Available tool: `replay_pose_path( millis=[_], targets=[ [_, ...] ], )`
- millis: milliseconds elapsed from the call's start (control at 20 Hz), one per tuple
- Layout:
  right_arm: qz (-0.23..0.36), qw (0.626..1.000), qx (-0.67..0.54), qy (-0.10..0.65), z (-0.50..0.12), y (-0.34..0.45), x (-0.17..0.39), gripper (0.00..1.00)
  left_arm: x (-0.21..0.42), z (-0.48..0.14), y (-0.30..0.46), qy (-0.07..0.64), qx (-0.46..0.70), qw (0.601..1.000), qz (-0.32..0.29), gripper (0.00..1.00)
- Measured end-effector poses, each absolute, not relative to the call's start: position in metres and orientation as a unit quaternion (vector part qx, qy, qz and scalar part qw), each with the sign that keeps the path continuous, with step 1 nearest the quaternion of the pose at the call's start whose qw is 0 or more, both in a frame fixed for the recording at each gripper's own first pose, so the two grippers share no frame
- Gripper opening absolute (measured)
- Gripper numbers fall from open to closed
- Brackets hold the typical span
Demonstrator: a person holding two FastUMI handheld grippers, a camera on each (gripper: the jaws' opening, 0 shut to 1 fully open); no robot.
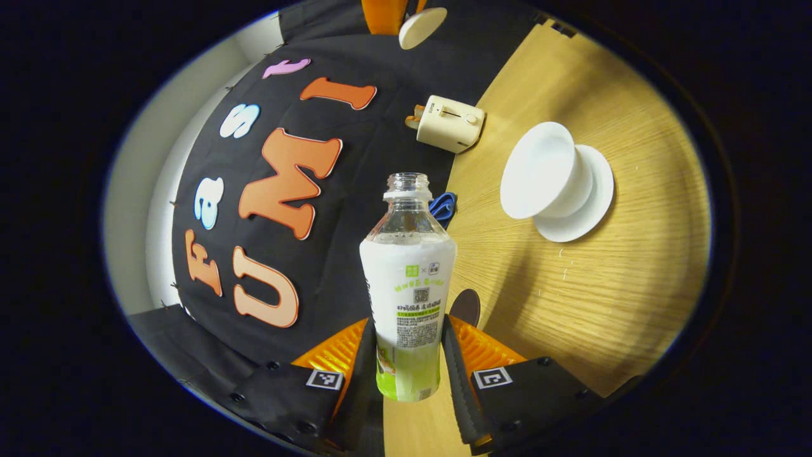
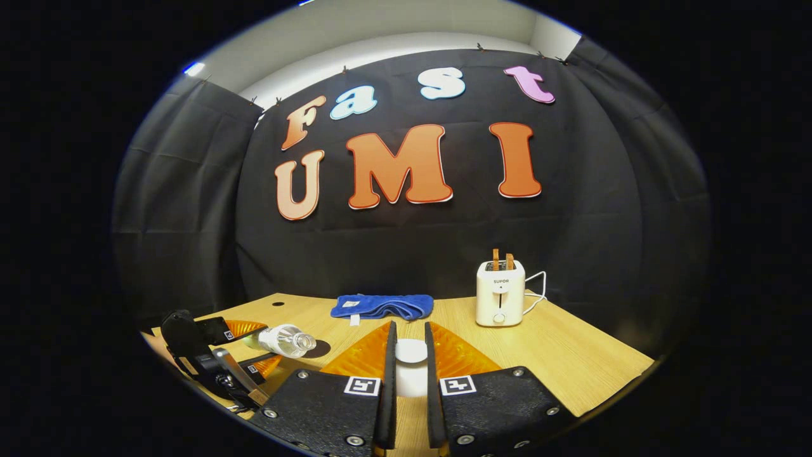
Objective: Open the teacup lid with one hand, grasp the water bottle and pour water into the teacup with the other hand; after pouring, place the water bottle on the coaster and then close the teacup lid.
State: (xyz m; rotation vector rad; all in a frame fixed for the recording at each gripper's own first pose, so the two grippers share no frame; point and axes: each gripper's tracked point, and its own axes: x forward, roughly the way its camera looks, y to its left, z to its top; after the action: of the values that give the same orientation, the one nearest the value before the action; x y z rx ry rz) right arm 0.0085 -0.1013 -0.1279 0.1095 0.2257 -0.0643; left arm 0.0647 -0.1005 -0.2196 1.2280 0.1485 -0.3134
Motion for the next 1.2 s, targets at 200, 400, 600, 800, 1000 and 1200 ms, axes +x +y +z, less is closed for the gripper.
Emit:
replay_pose_path(
  millis=[200,400,600,800,1000,1200],
  targets=[
    [-0.033,0.992,0.053,0.111,-0.127,-0.105,0.006,0.20,0.067,-0.216,-0.099,0.064,0.596,0.784,-0.159,0.57],
    [-0.034,0.992,0.052,0.109,-0.129,-0.111,0.002,0.20,0.064,-0.217,-0.103,0.053,0.627,0.760,-0.164,0.60],
    [-0.033,0.991,0.050,0.117,-0.138,-0.116,0.001,0.20,0.067,-0.213,-0.099,0.047,0.658,0.735,-0.158,0.60],
    [-0.036,0.990,0.055,0.121,-0.144,-0.122,-0.001,0.20,0.070,-0.211,-0.098,0.042,0.684,0.711,-0.159,0.58],
    [-0.038,0.991,0.053,0.118,-0.145,-0.125,-0.003,0.20,0.071,-0.210,-0.096,0.031,0.711,0.685,-0.158,0.58],
    [-0.036,0.991,0.049,0.120,-0.150,-0.125,-0.004,0.20,0.074,-0.208,-0.095,0.031,0.723,0.671,-0.159,0.60]
  ],
)
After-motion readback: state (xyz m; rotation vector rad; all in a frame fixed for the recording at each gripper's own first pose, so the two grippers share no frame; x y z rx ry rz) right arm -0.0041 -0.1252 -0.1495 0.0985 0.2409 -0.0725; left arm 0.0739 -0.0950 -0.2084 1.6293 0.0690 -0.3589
